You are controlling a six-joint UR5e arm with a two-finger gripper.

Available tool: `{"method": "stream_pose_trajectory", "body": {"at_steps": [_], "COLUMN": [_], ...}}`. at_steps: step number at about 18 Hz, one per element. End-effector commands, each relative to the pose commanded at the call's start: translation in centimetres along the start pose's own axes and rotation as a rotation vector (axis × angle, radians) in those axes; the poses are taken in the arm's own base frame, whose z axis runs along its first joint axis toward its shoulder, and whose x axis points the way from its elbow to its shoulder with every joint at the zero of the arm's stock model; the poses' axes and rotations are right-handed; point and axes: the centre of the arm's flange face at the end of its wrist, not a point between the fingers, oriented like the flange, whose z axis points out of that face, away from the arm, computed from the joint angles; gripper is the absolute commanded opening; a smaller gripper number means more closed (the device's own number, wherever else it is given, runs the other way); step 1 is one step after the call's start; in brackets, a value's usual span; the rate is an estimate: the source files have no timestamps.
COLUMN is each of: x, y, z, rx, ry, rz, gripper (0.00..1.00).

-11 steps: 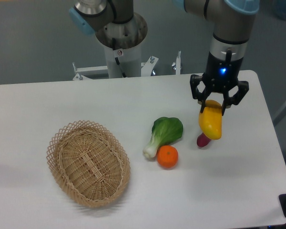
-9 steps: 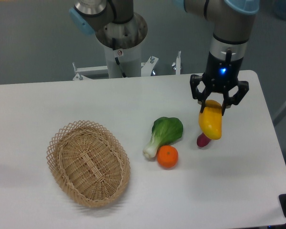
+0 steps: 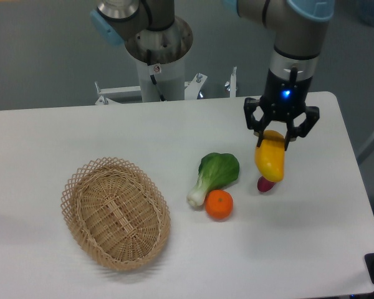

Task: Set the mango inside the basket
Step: 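Lift the yellow mango in the gripper off the table, then carry the held mango over the wicker basket and lower it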

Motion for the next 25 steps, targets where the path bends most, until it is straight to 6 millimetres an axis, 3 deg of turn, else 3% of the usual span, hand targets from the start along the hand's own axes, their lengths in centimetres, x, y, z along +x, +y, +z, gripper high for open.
{"method": "stream_pose_trajectory", "body": {"at_steps": [13, 19, 23, 25], "x": [15.7, 22.4, 24.3, 24.2], "y": [-9.0, -10.4, -10.8, -10.8], "z": [10.3, 15.4, 17.6, 18.9], "rx": [0.035, -0.071, -0.089, -0.097], "ry": [0.032, 0.025, 0.029, 0.030], "rz": [-0.122, -0.073, -0.052, -0.038], "gripper": [0.27, 0.27, 0.28, 0.29]}}
